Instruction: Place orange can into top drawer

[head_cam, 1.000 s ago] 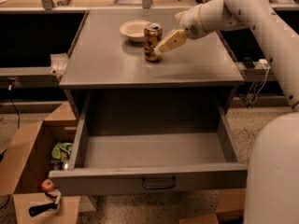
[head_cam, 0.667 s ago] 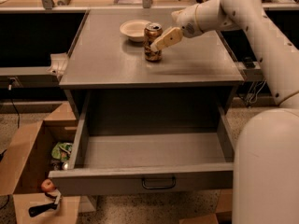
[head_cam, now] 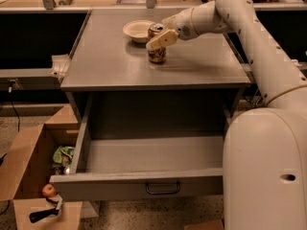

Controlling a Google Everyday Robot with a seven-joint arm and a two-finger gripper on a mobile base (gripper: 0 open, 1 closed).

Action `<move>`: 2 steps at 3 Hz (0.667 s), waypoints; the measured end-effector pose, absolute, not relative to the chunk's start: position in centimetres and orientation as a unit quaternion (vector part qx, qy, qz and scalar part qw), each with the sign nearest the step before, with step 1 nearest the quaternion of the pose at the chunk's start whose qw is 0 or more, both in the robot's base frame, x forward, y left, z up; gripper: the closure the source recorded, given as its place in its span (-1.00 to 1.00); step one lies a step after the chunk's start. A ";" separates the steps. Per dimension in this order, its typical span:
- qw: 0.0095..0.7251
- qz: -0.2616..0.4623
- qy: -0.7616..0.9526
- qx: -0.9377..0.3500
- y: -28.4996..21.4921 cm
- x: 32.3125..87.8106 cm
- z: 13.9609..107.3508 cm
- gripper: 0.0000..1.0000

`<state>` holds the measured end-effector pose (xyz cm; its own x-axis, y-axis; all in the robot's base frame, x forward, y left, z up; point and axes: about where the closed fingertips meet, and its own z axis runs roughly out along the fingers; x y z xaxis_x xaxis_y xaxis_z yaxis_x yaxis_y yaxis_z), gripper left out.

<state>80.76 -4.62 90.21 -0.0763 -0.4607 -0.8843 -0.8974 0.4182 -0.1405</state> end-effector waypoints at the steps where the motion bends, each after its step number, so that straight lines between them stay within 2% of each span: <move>1: 0.472 0.238 0.691 -0.493 -3.9 80.4 90.2 -0.15; 2: 0.483 0.246 0.672 -0.505 -3.4 78.7 91.3 0.31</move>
Offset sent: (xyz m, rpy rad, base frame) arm -0.0518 0.0149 0.0255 0.0467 -0.0779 0.1039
